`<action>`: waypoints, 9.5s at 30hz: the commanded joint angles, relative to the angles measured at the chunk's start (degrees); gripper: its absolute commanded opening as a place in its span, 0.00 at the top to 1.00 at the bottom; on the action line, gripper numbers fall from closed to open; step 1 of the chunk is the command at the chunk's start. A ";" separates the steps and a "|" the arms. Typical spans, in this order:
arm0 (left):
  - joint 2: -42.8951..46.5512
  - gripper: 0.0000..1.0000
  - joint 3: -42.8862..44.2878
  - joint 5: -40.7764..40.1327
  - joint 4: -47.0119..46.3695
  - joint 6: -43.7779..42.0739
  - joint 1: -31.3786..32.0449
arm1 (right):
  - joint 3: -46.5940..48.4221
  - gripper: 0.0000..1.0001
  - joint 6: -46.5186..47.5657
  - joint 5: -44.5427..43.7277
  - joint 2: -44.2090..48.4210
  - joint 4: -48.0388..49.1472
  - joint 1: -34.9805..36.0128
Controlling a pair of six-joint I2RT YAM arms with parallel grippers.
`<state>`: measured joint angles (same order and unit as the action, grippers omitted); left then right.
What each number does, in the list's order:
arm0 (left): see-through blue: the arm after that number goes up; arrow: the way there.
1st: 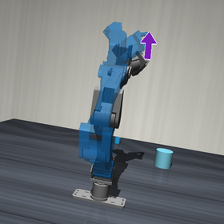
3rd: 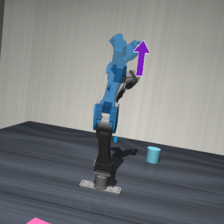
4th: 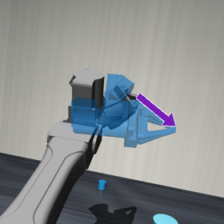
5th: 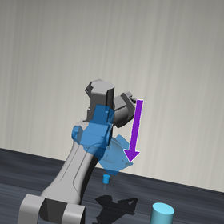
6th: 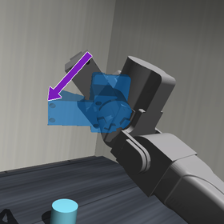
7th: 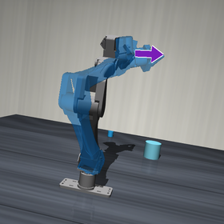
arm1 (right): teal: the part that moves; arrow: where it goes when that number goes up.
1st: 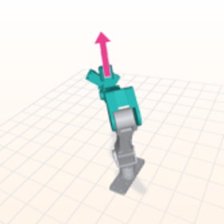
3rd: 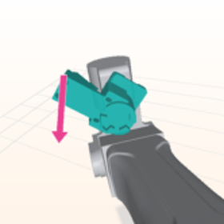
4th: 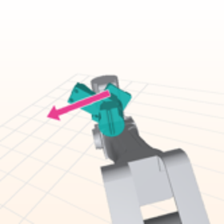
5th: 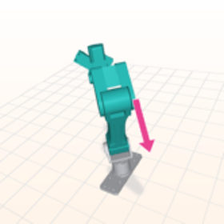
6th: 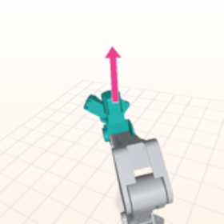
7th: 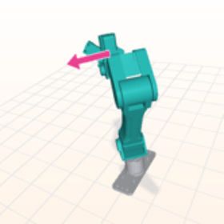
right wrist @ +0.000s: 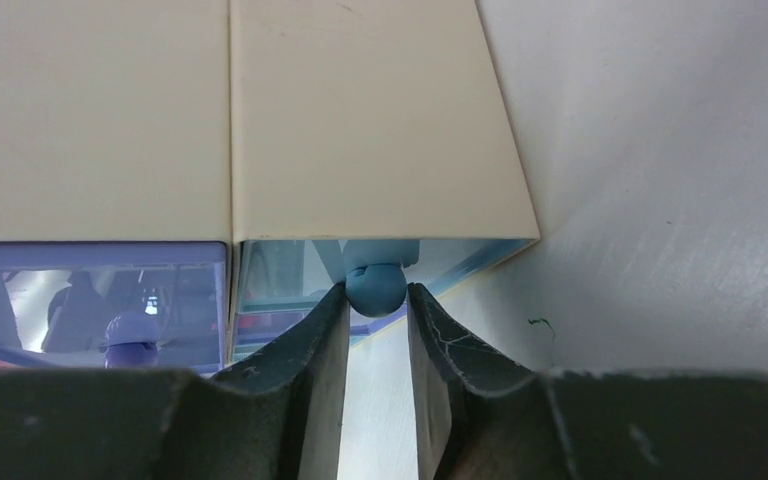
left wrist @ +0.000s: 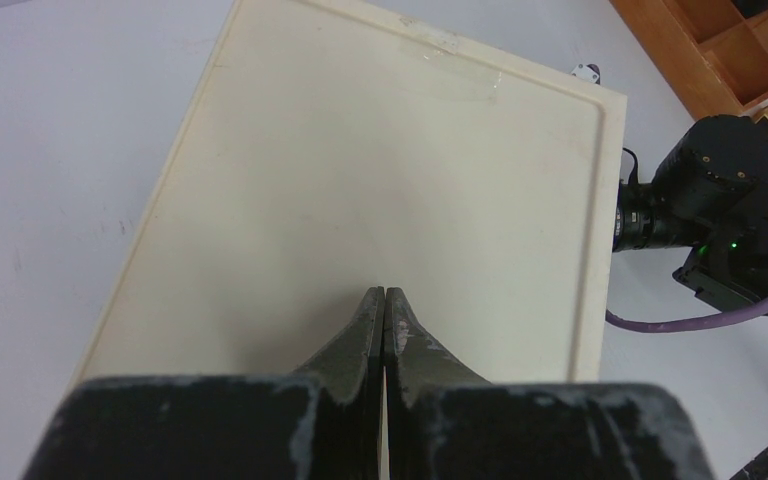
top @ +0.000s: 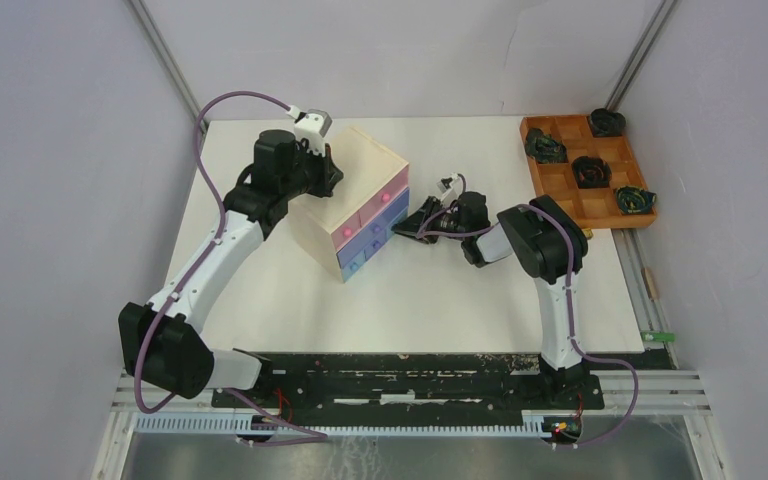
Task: Organize the makeup
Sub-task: Open the drawer in the storage box, then pick up the lipstick at the center of the board.
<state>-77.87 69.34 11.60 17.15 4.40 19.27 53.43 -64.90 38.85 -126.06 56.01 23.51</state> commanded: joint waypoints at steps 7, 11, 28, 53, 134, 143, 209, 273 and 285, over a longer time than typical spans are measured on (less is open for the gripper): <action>-2.47 0.97 -4.43 -2.46 11.09 -0.91 -0.02 | -0.24 0.79 6.02 -1.70 1.91 0.96 -0.10; -2.48 0.97 -4.99 -2.78 10.74 -0.83 -0.02 | -2.30 0.81 7.58 -1.31 4.07 -0.46 -0.40; -3.72 0.97 -6.88 -3.24 8.91 0.00 -0.02 | -14.09 0.82 13.44 -0.77 12.61 -4.02 -2.76; -5.30 0.97 -7.41 -3.99 9.36 -1.13 -0.02 | -7.87 0.49 2.30 7.83 4.76 12.25 -4.10; -6.69 0.90 -9.66 -3.71 7.70 -1.64 -0.02 | -24.18 0.43 27.84 -8.18 48.20 -39.69 -7.69; -5.63 0.75 -8.55 -4.16 7.29 -1.20 -0.02 | -12.42 0.38 34.26 -34.75 59.29 -73.36 -7.69; -2.54 0.67 -11.13 4.66 2.57 0.42 1.06 | -2.32 0.07 9.77 -68.97 34.43 -75.42 -30.81; -3.35 0.67 -11.58 4.58 4.01 -1.37 2.79 | 8.96 0.74 8.70 -56.46 18.47 -70.02 -36.28; -3.98 0.67 -10.90 3.86 3.87 -1.47 2.72 | -1.55 0.99 12.07 -43.08 28.52 -67.57 -35.01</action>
<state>-77.36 62.30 15.51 3.84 4.40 21.15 57.10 -53.49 -15.03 -101.80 -9.78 -13.32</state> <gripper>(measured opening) 0.326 0.318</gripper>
